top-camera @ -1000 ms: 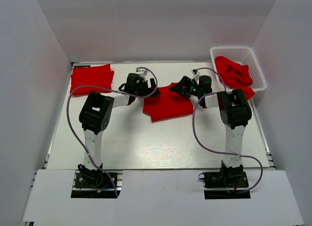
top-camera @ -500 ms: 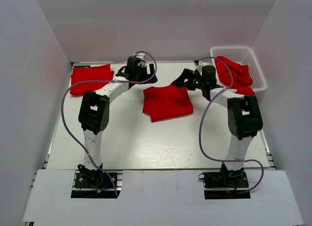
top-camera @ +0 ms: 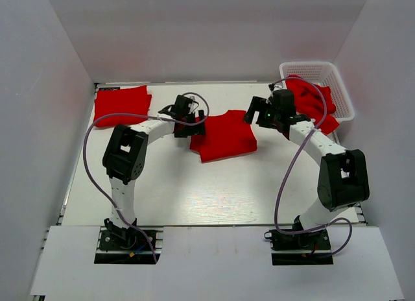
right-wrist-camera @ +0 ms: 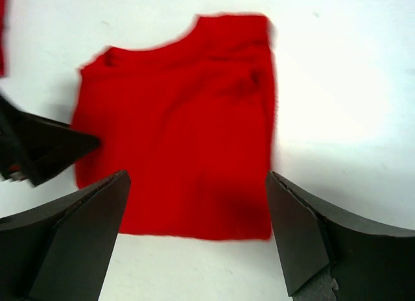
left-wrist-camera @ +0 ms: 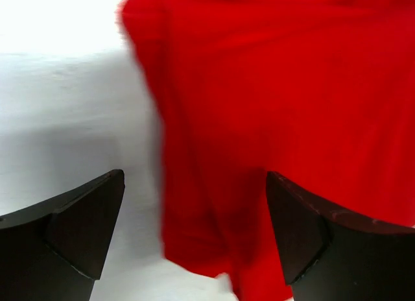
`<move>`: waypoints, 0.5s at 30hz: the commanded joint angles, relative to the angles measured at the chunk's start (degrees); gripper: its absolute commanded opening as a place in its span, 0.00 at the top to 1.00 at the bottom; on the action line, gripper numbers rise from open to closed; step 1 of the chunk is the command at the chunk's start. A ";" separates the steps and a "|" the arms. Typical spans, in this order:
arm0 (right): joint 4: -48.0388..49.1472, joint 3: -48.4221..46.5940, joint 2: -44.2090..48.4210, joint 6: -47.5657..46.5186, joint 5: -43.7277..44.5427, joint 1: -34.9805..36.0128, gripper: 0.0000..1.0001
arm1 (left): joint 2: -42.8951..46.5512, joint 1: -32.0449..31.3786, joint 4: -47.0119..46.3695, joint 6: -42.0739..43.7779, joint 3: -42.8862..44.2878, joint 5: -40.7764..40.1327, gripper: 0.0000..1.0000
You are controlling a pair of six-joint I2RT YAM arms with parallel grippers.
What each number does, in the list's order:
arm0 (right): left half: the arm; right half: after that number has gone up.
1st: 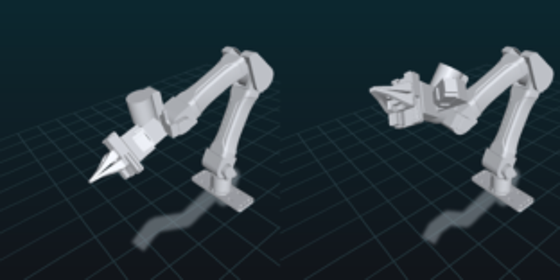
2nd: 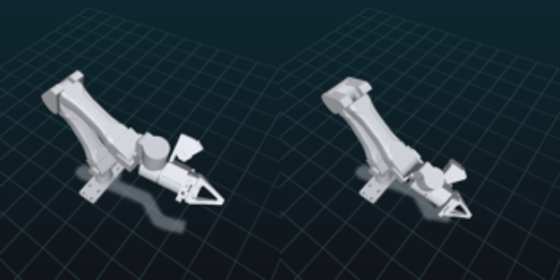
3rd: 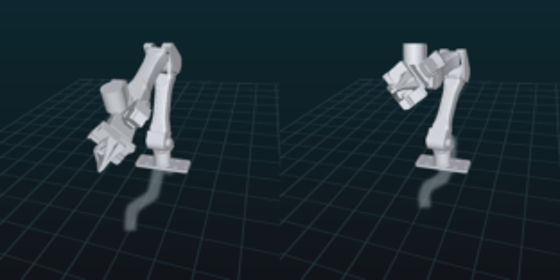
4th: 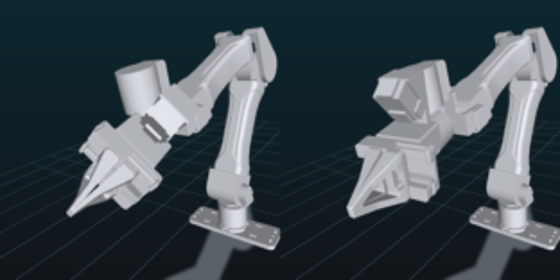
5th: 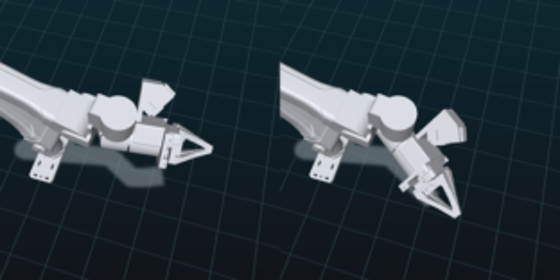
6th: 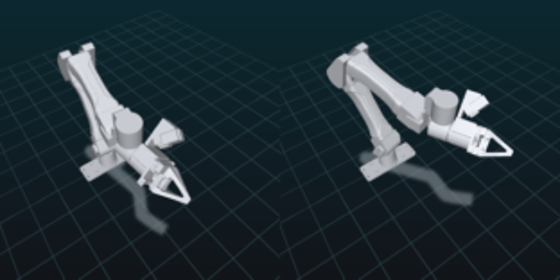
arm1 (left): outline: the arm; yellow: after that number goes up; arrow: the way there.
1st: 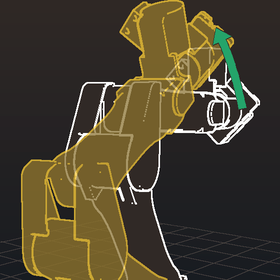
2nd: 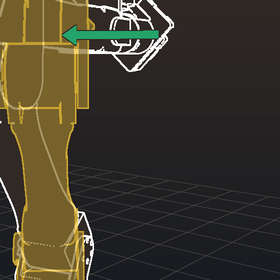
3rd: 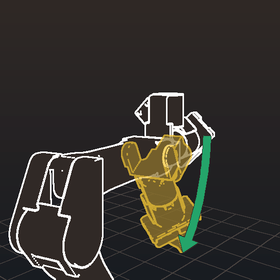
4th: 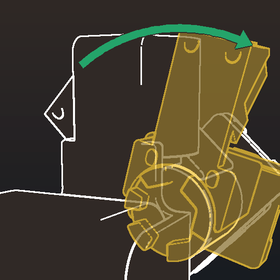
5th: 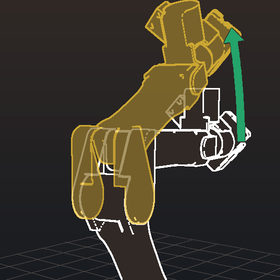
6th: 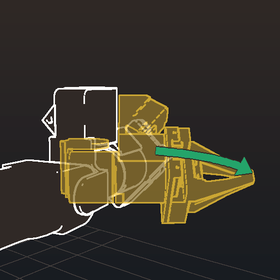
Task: Fold and stack the t-shirts
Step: Put the neatly folded tshirt into the corner of the board with the left arm
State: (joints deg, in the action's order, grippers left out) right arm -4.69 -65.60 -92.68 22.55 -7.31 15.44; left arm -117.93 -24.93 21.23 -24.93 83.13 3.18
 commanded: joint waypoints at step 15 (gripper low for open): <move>-11.22 2.15 5.23 -2.42 11.70 -0.15 0.10 | -5.19 -8.81 5.90 -6.88 2.90 -13.63 0.11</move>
State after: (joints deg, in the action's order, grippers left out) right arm -14.90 -63.83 -90.19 20.73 1.74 15.44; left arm -119.46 -31.70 20.03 -28.73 84.03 -4.29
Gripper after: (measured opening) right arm 0.904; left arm 0.901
